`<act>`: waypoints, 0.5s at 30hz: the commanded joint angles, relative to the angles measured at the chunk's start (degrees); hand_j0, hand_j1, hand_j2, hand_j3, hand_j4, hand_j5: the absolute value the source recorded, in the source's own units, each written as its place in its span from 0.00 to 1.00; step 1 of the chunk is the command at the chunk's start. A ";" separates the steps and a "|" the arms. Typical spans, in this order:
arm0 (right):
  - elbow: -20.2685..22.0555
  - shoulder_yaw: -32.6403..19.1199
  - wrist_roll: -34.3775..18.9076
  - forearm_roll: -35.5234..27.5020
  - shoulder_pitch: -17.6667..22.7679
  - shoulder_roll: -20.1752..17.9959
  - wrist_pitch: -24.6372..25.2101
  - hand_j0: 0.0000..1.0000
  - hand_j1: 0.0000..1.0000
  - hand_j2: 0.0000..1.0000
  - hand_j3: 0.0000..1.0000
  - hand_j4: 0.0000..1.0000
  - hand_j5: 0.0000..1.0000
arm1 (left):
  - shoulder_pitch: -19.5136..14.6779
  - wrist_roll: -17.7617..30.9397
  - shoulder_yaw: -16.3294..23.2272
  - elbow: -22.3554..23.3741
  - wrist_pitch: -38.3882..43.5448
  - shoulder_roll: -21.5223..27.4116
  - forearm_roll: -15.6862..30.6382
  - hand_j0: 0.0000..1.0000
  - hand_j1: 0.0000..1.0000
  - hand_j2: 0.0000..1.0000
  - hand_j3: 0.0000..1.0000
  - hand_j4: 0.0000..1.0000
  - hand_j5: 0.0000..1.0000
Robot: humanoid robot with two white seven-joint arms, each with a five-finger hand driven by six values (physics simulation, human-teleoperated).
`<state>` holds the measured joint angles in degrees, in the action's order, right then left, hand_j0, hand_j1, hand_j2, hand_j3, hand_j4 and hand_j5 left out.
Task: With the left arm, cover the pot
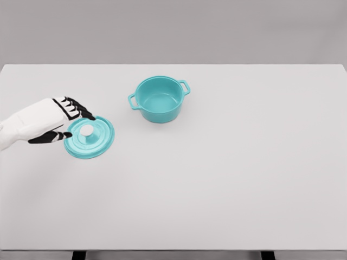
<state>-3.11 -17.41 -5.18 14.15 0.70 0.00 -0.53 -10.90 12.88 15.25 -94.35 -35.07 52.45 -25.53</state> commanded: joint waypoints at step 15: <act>0.03 0.00 -0.01 0.00 0.00 0.00 0.00 1.00 1.00 1.00 1.00 1.00 1.00 | -1.76 -0.14 2.51 4.61 0.07 -3.24 -1.28 0.75 0.75 0.75 0.75 0.75 0.75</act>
<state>-3.11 -17.41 -5.18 14.15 0.70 0.00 -0.53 -12.66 12.78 17.67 -90.17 -35.06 49.64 -26.96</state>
